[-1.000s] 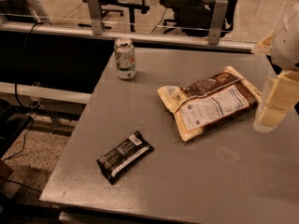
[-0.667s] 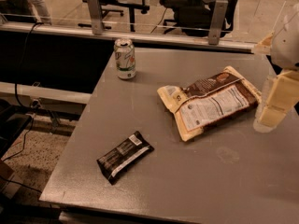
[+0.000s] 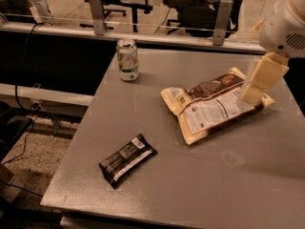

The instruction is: Knock 7up can over

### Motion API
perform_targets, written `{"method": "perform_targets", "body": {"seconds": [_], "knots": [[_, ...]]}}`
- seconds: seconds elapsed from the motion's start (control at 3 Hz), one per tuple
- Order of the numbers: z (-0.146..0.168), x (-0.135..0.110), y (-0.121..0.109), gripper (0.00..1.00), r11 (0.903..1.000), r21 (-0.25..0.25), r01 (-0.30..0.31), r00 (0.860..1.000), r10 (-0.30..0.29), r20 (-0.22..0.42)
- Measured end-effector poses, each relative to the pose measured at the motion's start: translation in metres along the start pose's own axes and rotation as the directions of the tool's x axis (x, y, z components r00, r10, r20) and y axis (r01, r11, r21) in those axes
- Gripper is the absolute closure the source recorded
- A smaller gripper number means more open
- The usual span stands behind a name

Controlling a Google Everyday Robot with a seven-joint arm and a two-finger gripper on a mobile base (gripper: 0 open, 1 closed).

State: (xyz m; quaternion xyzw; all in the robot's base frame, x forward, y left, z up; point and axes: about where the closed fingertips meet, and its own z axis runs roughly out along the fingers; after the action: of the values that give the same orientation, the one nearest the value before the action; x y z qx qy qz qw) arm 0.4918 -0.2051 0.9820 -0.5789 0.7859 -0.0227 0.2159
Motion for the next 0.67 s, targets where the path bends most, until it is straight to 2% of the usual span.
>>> {"method": "perform_targets", "body": {"seconds": [0.33,0.67], "knots": [[0.025,-0.024,-0.039,0.0,0.9996,0.016,-0.022,0.997,0.021,0.08],[0.053,-0.049,-0.073,0.0,0.9991,0.013,-0.041,0.987,0.038,0.157]]}}
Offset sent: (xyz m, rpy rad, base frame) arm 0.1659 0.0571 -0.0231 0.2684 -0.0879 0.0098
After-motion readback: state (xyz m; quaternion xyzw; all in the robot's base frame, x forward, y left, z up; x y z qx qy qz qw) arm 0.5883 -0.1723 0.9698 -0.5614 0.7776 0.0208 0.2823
